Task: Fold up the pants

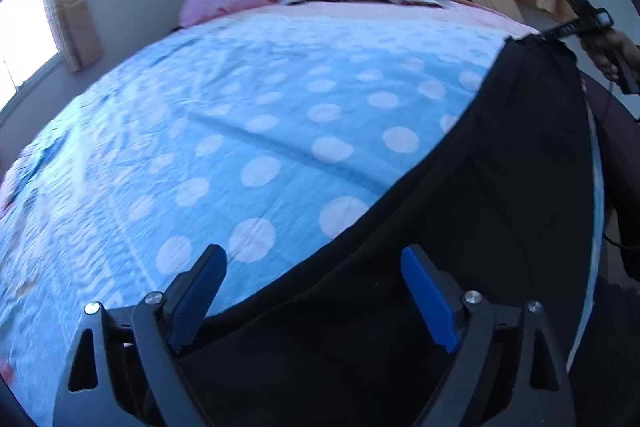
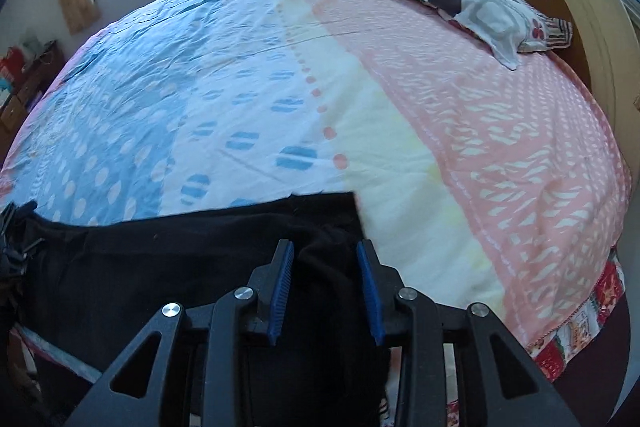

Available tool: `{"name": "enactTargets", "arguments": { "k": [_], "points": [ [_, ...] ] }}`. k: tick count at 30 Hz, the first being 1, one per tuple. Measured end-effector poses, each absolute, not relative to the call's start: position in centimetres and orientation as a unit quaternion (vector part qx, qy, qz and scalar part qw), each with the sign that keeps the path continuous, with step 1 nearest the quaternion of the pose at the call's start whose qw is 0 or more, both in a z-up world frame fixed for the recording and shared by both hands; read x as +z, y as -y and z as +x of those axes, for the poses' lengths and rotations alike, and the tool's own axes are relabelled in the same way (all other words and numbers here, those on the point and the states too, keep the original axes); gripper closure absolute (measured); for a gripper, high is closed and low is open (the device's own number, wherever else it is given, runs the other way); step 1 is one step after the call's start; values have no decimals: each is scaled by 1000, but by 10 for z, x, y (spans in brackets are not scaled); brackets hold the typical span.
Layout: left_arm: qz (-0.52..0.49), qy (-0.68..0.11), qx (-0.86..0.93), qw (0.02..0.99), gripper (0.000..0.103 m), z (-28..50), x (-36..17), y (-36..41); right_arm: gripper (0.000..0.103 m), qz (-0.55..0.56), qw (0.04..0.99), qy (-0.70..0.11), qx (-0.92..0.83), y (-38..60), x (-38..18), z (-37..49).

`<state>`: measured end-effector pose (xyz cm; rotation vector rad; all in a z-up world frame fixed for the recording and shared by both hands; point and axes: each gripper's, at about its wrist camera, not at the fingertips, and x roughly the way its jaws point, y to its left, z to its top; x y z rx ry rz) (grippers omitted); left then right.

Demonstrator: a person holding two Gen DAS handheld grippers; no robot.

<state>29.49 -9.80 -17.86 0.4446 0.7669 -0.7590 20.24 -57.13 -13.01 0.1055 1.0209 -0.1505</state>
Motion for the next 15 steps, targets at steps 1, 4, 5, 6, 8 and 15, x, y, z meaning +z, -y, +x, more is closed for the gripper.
{"name": "enactTargets", "arguments": {
  "k": [1, 4, 5, 6, 8, 15],
  "points": [
    [205, -377, -376, 821, 21, 299, -181, 100, 69, 56, 870, -484, -71, 573, -131, 203],
    [192, -394, -400, 805, 41, 302, -185, 103, 69, 73, 872, -479, -67, 578, -132, 203],
    [193, -396, -404, 802, 45, 302, -184, 104, 69, 71, 873, -477, -66, 578, -132, 203],
    [193, -397, -408, 799, 54, 300, -182, 104, 69, 64, 874, -477, -63, 576, -132, 202],
    [197, -394, -414, 797, 67, 295, -180, 103, 76, 49, 876, -475, -59, 571, -131, 200],
    [208, -360, -416, 809, 76, 283, -167, 94, 80, 47, 881, -468, -59, 572, -131, 199]
  ]
}}
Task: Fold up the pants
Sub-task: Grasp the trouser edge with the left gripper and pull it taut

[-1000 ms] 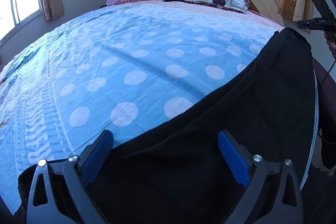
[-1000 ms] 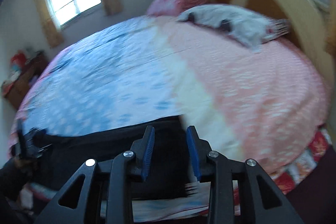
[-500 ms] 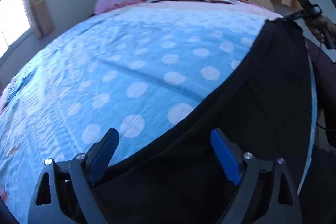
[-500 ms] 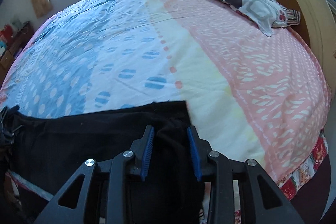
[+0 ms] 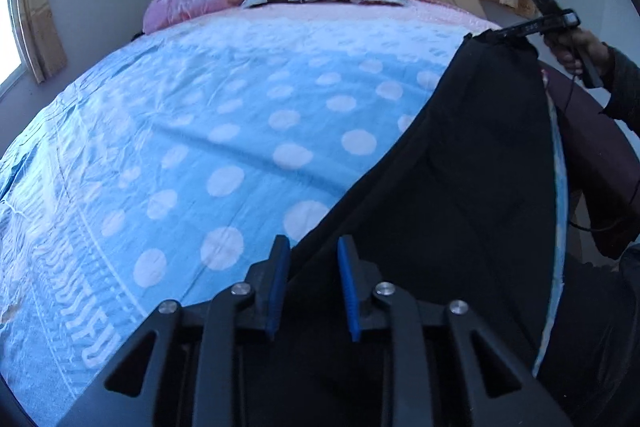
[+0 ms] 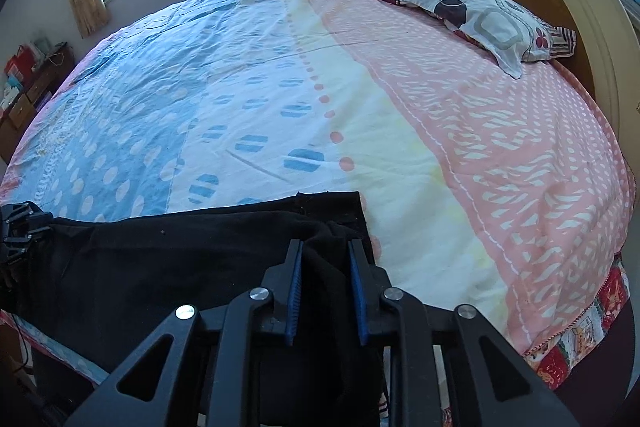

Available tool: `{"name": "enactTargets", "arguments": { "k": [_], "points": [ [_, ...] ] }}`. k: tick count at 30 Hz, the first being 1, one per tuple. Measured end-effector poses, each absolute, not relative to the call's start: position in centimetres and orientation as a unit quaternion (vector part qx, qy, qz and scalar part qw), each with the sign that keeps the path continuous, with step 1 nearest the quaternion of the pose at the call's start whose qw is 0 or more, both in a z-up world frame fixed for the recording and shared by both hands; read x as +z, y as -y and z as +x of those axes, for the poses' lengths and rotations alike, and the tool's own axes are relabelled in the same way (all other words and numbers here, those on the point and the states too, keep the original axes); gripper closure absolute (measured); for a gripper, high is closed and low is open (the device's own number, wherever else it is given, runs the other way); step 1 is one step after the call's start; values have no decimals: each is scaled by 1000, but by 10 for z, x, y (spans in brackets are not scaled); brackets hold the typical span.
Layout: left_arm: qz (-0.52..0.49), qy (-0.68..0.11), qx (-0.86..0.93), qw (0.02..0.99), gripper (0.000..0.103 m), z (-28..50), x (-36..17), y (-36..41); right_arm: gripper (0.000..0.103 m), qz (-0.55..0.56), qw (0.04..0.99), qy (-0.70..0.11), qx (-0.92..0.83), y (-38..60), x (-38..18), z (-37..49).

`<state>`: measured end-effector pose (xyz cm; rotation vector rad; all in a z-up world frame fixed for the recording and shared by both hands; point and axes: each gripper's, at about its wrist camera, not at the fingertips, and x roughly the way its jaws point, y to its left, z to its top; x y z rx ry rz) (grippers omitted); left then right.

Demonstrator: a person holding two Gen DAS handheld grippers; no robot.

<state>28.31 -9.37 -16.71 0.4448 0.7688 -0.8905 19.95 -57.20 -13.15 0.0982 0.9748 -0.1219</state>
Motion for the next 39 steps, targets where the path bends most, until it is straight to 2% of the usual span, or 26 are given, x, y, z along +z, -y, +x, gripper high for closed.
{"name": "enactTargets", "arguments": {
  "k": [5, 12, 14, 16, 17, 19, 25, 33, 34, 36, 38, 39],
  "points": [
    [232, -374, -414, 796, 76, 278, -176, 91, 80, 55, 882, -464, -59, 573, -133, 198],
    [212, -379, -395, 810, 65, 288, -178, 83, 80, 59, 882, -463, -61, 573, -133, 197],
    [208, -388, -404, 802, 69, 289, -181, 82, 80, 57, 882, -463, -61, 573, -133, 197],
    [205, -391, -413, 796, 83, 287, -181, 83, 80, 51, 882, -464, -61, 572, -133, 197],
    [208, -390, -413, 796, 84, 286, -181, 84, 80, 48, 882, -464, -62, 571, -133, 197],
    [206, -391, -413, 796, 93, 285, -179, 82, 81, 38, 883, -463, -64, 568, -132, 195],
    [192, -393, -402, 804, 96, 289, -172, 81, 89, 33, 893, -443, -67, 565, -121, 192],
    [163, -388, -392, 818, 96, 300, -166, 72, 91, 23, 904, -421, -74, 561, -109, 197],
    [168, -390, -394, 815, 95, 299, -170, 74, 97, 20, 904, -420, -81, 562, -111, 197],
    [184, -394, -382, 815, 88, 299, -181, 79, 97, 22, 893, -442, -82, 568, -125, 203],
    [192, -379, -369, 827, 81, 295, -182, 80, 94, 38, 887, -455, -72, 575, -136, 204],
    [194, -377, -362, 830, 71, 294, -180, 79, 90, 39, 890, -448, -75, 576, -135, 203]
  ]
}}
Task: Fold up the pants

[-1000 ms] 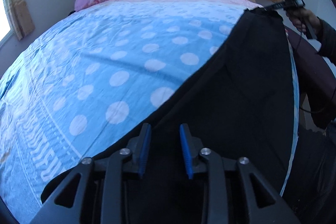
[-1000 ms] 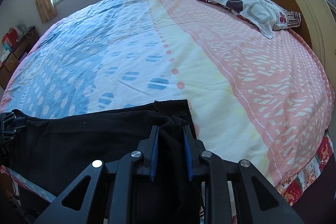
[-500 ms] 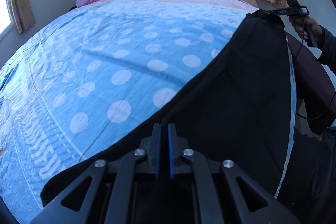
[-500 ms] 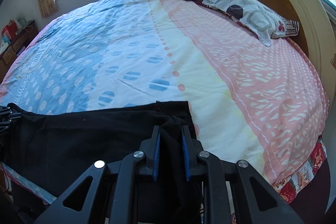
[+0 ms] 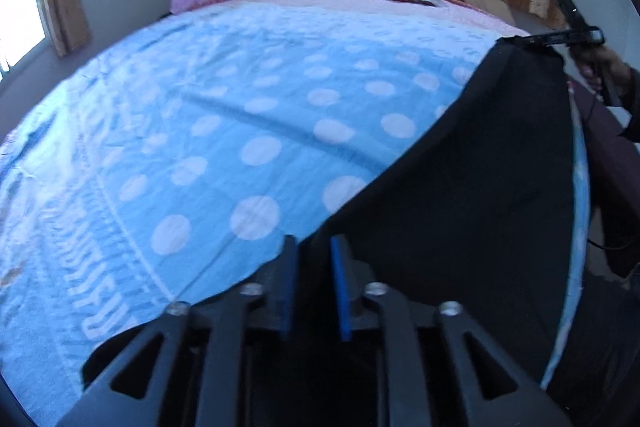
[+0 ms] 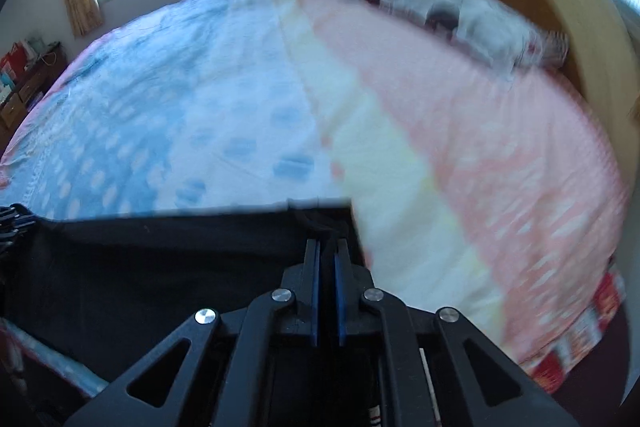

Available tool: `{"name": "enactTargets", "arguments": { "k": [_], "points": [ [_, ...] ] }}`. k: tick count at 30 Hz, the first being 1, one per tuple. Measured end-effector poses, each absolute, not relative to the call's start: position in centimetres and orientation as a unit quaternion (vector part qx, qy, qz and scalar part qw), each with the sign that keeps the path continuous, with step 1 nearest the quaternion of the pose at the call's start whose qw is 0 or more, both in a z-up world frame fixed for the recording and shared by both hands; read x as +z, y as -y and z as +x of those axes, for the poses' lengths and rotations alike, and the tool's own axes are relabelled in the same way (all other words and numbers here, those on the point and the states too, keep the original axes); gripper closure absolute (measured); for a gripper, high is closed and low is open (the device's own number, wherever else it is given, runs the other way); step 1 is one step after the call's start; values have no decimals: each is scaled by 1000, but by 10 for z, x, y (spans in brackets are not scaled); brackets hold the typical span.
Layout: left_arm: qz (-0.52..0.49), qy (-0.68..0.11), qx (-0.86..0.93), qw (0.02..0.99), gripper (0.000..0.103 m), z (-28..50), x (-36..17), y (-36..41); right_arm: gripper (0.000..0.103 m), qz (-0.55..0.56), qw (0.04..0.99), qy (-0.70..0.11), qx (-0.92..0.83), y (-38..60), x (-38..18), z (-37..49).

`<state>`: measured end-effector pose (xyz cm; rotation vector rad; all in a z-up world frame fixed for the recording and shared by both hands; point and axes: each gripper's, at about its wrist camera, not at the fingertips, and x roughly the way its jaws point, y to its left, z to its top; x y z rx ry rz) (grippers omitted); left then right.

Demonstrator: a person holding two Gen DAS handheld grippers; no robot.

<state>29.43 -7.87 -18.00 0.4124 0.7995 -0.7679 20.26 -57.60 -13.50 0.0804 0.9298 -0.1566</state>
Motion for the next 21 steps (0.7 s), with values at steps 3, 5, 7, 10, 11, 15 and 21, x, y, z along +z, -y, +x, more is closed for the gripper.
{"name": "enactTargets", "arguments": {
  "k": [3, 5, 7, 10, 11, 15, 21],
  "points": [
    [189, -347, -336, 855, 50, 289, -166, 63, 58, 28, 890, -442, -112, 578, -125, 195],
    [170, -330, -334, 866, 45, 285, -154, 44, 57, 22, 898, -421, -126, 577, -112, 185],
    [156, -319, -310, 882, 33, 285, -148, 23, 57, 5, 907, -400, -129, 567, -97, 175],
    [160, -343, -265, 887, 33, 294, -157, 0, 56, 2, 921, -376, -100, 539, -81, 165],
    [161, -352, -241, 890, 33, 297, -161, -8, 56, 6, 923, -377, -72, 526, -79, 166],
    [103, -341, -233, 905, 33, 276, -153, -36, 56, 36, 906, -409, 101, 452, -85, 183],
    [81, -349, -211, 909, 29, 236, -156, -54, 56, 58, 837, -448, 309, 310, -117, 235]
  ]
}}
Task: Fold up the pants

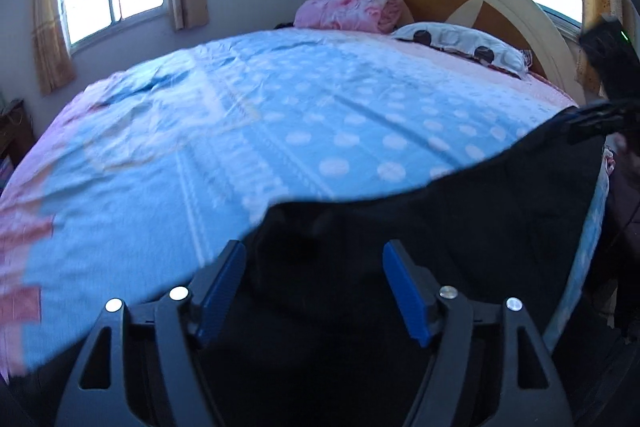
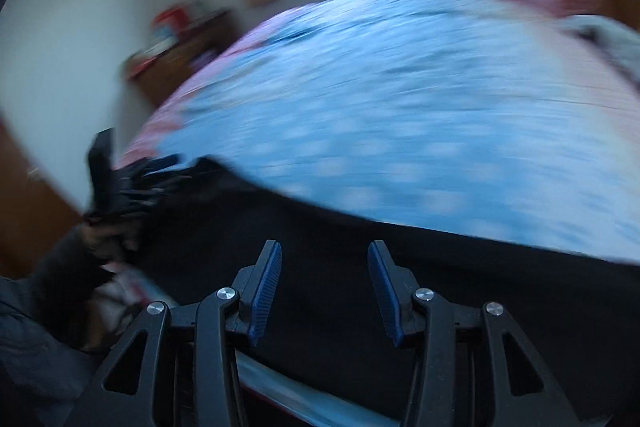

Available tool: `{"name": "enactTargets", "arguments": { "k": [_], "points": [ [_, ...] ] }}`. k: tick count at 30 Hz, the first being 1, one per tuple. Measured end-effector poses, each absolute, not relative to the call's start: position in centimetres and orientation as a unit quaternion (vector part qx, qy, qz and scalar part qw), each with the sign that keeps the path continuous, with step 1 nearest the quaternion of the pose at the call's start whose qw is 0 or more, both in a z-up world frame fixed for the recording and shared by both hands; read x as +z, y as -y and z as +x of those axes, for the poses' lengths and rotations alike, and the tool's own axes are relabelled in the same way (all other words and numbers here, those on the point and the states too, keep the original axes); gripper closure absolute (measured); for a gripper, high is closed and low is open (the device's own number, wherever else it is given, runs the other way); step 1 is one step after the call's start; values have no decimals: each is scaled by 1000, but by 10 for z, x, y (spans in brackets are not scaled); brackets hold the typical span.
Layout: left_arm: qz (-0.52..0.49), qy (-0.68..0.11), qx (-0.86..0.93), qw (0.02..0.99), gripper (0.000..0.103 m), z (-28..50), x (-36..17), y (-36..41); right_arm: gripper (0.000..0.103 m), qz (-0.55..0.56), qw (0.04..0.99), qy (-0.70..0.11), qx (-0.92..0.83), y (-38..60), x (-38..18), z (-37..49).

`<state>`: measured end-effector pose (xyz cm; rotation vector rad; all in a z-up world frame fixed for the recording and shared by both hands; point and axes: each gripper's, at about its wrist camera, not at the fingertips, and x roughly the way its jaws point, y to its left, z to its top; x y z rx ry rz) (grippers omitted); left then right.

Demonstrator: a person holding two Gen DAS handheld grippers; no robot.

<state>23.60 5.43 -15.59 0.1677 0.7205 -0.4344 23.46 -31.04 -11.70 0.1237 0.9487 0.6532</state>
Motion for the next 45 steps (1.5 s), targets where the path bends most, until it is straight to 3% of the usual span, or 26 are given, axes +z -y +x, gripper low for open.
{"name": "enactTargets", "arguments": {
  "k": [5, 8, 20, 21, 22, 31, 33, 35, 36, 41, 45],
  "points": [
    [94, -365, -194, 906, 29, 204, -165, -60, 56, 99, 762, -488, 414, 203, -144, 290],
    [90, -370, -174, 908, 17, 196, -169, -68, 56, 116, 737, -504, 435, 158, -155, 319],
    [16, -386, -160, 908, 17, 204, -195, -108, 56, 79, 694, -591, 403, 68, -204, 379],
    [18, -385, -160, 909, 17, 204, -196, -108, 65, 83, 698, -586, 403, 69, -204, 380],
    [20, -383, -160, 909, 17, 203, -196, -107, 99, 90, 698, -583, 406, 68, -203, 382],
    [34, -369, -157, 916, 17, 199, -198, -103, 99, 113, 720, -574, 374, 62, -223, 412],
    [32, -374, -150, 914, 17, 200, -196, -102, 93, 119, 721, -566, 381, 70, -218, 408],
    [15, -370, -150, 917, 17, 196, -187, -102, 56, 125, 730, -562, 368, 86, -210, 401],
    [8, -364, -154, 919, 17, 195, -182, -103, 49, 134, 740, -551, 362, 101, -199, 393],
    [8, -346, -194, 918, 12, 190, -163, -68, 47, 161, 794, -490, 321, 202, -149, 336],
    [43, -345, -253, 903, 12, 198, -158, -11, 47, 209, 855, -429, 205, 337, -121, 258]
  ]
}}
